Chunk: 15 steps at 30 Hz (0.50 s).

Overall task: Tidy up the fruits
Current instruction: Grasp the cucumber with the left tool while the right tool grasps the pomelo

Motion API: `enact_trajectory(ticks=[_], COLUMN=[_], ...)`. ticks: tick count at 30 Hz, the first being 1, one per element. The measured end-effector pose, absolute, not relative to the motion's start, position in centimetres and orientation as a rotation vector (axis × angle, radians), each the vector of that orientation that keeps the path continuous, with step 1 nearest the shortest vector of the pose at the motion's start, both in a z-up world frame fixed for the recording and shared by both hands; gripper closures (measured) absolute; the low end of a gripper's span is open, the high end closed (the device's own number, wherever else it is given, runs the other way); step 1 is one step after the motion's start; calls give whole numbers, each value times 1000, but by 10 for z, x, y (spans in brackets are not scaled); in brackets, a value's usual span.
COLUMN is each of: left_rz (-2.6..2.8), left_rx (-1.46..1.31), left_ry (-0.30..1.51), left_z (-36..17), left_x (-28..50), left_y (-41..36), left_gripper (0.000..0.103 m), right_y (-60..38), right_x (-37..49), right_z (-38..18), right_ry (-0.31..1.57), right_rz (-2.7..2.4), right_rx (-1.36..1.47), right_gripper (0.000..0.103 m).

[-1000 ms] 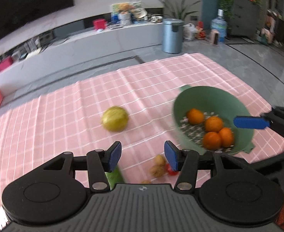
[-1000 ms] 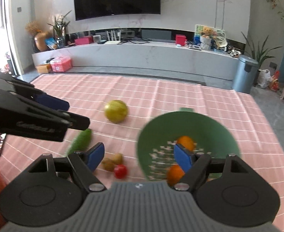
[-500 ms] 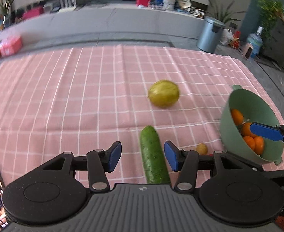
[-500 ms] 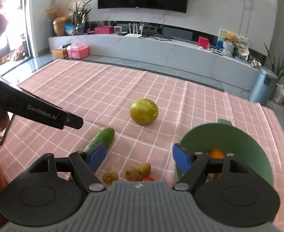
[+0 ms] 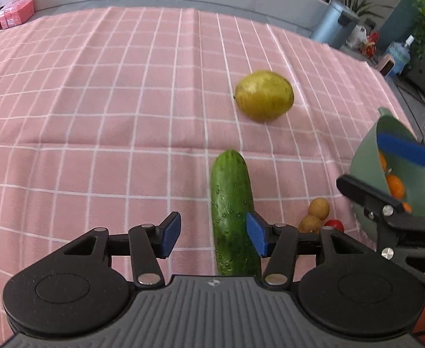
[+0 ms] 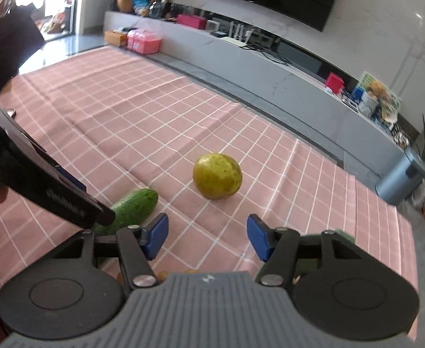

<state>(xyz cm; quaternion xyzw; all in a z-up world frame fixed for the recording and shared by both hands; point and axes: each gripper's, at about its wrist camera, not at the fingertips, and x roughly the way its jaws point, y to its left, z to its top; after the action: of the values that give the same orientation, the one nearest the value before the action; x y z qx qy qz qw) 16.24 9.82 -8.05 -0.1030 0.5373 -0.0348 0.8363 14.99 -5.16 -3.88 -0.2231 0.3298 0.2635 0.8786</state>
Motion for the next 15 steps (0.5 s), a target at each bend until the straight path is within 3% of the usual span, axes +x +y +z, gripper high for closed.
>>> enact_trajectory(ticks=[3,8,15], left_rz=[-99,-134,-212], left_rx=[-217,-256,-367], left_ry=[1146,1166,1176], left_z=[-86,-93,-103], left_x=[167,173,175], left_y=[92,89,90], left_gripper=[29,29,54], right_y=[-49,-47,-50], right_x=[155,159,164], right_z=[-42,-46,-52], right_ry=[686,687,708], right_rz=[568,586,577], right_rx=[-512,-535,-544], right_gripper=[47,50,50])
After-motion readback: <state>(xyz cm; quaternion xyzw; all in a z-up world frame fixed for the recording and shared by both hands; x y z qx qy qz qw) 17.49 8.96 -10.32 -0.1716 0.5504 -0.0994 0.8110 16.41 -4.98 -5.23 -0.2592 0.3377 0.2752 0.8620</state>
